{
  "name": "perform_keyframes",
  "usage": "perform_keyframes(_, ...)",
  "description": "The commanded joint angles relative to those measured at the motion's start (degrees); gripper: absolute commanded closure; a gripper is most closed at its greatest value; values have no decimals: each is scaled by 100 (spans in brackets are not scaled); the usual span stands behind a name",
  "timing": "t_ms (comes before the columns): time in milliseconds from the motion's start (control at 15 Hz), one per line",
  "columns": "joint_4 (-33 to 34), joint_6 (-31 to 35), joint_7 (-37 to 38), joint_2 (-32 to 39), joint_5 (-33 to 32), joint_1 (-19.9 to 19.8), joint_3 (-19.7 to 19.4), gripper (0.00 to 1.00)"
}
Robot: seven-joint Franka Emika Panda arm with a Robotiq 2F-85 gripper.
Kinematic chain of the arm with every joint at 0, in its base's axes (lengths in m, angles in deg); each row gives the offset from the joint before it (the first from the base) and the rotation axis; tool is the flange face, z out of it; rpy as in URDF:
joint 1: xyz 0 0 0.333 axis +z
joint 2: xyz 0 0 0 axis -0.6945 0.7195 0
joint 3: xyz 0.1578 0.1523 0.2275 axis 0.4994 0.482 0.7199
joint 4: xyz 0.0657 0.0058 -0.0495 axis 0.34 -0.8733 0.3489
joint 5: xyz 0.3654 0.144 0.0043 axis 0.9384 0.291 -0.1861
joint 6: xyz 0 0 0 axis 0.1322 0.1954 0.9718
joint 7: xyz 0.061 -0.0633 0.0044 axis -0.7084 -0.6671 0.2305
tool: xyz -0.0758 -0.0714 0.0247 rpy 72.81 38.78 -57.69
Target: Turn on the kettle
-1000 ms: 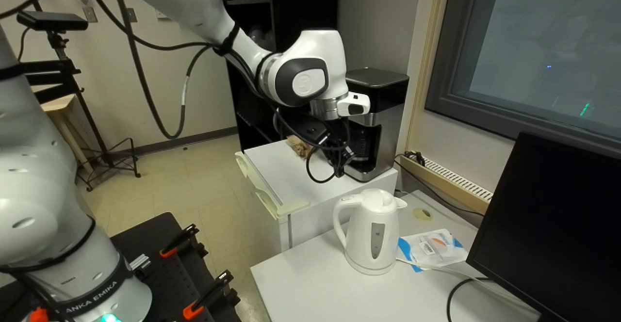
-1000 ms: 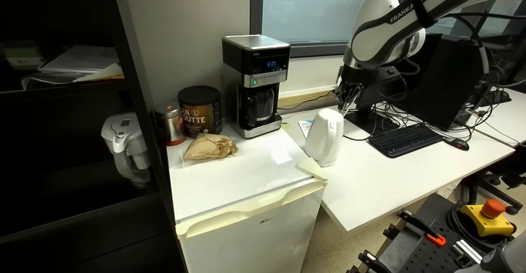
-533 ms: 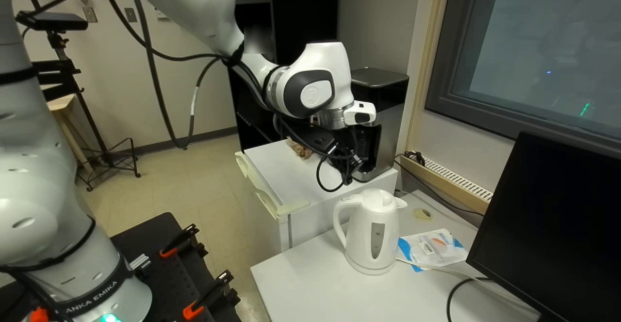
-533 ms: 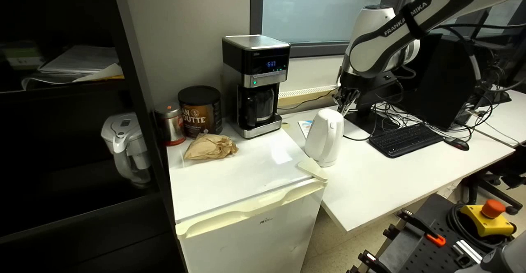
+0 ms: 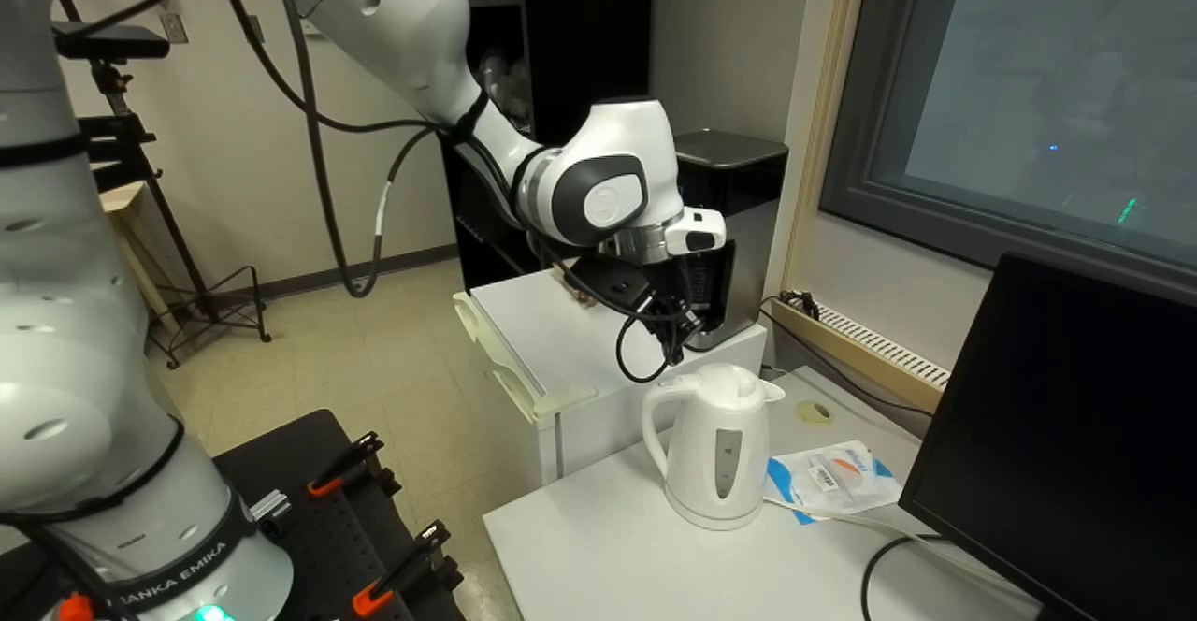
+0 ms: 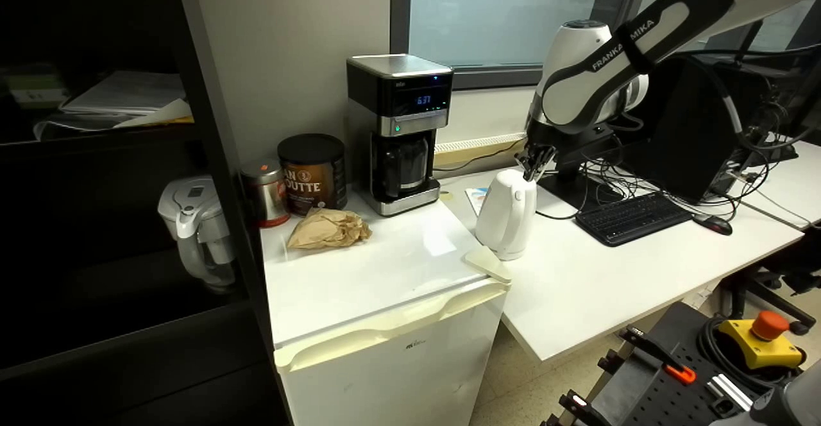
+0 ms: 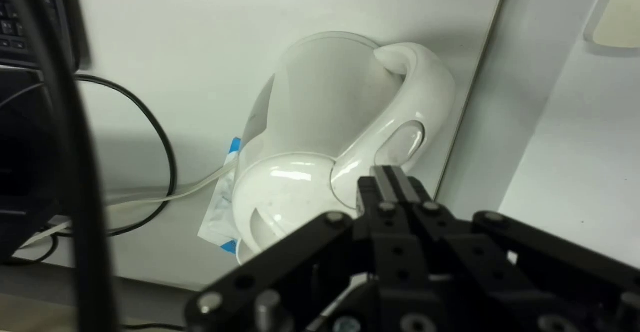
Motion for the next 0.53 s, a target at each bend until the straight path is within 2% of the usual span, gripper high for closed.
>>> perform_keyframes(0,27,245,104,146,-90,72,-60,100)
perform_keyframes(467,-9,533,150,342,-100,123,-79,100)
